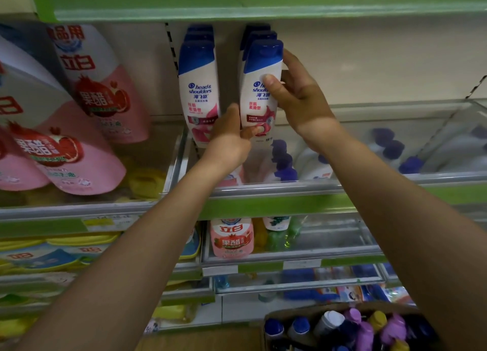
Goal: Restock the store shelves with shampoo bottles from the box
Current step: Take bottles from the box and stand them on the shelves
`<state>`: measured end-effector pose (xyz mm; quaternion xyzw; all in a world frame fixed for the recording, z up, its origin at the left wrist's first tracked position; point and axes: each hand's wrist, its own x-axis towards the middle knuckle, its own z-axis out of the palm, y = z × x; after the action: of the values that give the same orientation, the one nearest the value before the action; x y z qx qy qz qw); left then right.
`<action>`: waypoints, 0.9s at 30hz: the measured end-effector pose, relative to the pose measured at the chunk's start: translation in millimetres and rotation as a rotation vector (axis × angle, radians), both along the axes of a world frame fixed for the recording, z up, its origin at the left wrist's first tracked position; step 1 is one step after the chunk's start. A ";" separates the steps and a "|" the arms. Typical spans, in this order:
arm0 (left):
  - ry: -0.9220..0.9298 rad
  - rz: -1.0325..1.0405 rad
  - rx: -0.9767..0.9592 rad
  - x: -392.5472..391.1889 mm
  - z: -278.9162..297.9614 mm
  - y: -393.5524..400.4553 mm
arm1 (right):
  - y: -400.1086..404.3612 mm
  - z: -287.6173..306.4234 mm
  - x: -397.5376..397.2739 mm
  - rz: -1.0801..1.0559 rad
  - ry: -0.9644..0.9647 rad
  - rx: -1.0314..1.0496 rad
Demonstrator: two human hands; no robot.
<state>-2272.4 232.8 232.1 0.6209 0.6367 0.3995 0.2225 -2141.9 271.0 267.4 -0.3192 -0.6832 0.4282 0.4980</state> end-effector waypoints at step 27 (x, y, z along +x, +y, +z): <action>-0.044 0.040 -0.029 4.6 5.8 8.5 | 12.8 -5.4 -3.8 -0.054 -0.047 0.016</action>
<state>-2267.8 241.3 237.9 0.5959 0.6496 0.4080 0.2374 -2145.7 283.8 262.0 -0.3434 -0.6893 0.4016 0.4957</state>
